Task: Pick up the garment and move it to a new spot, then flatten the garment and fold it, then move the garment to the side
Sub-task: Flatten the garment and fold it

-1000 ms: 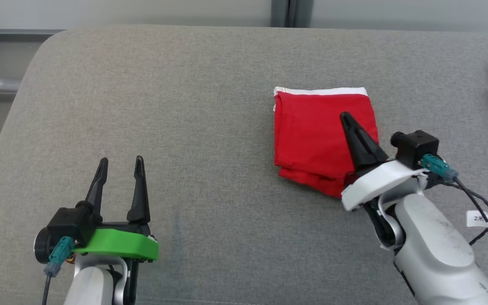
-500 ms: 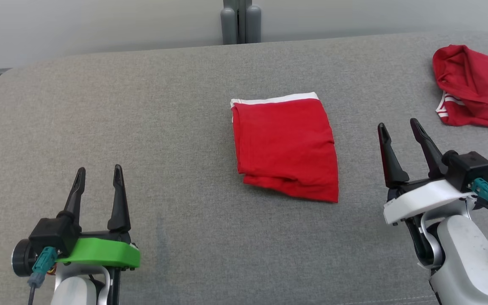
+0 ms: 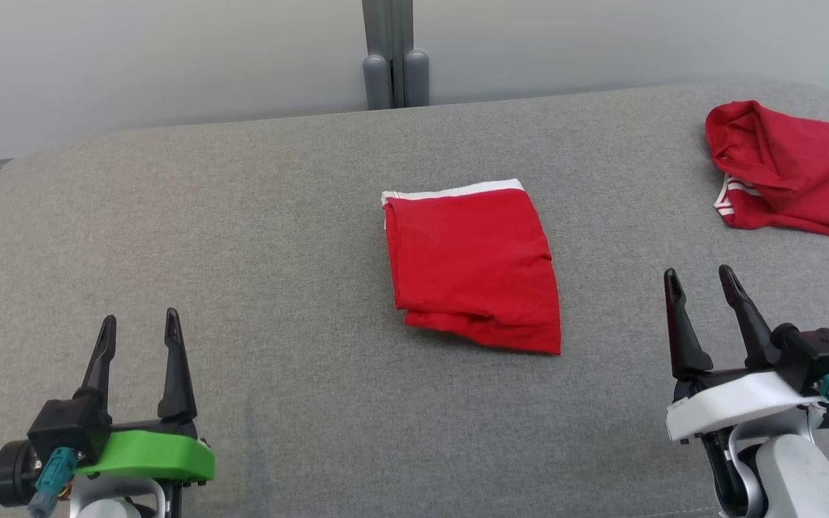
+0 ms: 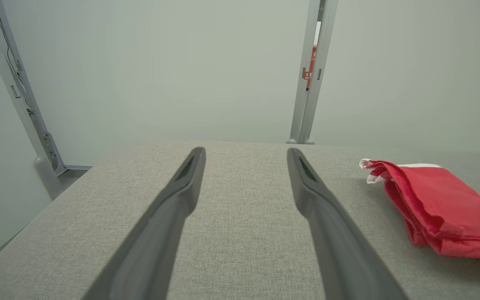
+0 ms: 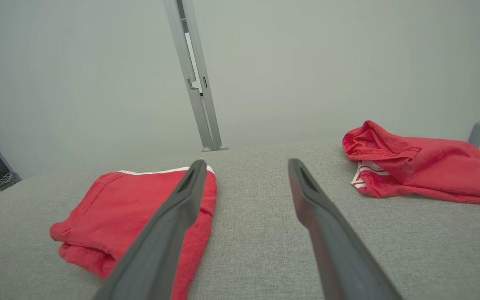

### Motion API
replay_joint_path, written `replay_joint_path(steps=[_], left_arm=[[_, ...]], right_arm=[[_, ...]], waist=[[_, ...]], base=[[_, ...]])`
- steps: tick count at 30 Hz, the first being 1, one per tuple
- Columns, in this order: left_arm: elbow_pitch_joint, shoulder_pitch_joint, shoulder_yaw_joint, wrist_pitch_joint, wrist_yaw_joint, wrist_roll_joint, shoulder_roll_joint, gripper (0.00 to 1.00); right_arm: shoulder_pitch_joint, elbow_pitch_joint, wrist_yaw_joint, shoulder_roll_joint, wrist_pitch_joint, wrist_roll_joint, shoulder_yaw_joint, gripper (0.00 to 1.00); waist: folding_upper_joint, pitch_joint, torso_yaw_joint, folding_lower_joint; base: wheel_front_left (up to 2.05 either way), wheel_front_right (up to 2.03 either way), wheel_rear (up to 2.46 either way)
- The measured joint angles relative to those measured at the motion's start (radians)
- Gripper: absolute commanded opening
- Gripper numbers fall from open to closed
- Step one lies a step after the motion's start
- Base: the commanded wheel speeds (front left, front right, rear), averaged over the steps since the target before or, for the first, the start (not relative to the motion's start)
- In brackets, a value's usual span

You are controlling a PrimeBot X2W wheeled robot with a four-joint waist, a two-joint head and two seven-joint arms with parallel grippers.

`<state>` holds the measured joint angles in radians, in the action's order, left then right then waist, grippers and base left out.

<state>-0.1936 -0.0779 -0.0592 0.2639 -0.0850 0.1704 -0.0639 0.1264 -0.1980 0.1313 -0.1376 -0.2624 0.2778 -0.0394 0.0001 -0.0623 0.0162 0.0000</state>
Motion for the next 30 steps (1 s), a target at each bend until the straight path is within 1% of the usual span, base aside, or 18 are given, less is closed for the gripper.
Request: replay_joint_path(steps=[6,16,30], left_arm=[[0.007,0.038,0.013,0.000,-0.004,-0.007,-0.011,1.00],[0.035,0.080,0.036,-0.042,-0.010,-0.005,-0.019,1.00],[0.074,0.093,0.046,-0.062,0.006,0.001,-0.029,1.00]], right_arm=[[-0.045,0.016,0.000,0.008,0.000,-0.012,0.002,1.00],[-0.081,0.028,0.000,0.016,0.000,-0.030,-0.004,1.00],[-0.091,0.041,0.000,0.030,0.001,-0.043,0.013,1.00]], waist=[[0.0000,0.022,0.004,0.0000],[0.0000,0.052,0.009,0.0000],[0.0000,0.050,0.023,0.0000]], base=[[0.00,0.00,0.00],[0.00,0.00,0.00],[0.00,0.00,0.00]])
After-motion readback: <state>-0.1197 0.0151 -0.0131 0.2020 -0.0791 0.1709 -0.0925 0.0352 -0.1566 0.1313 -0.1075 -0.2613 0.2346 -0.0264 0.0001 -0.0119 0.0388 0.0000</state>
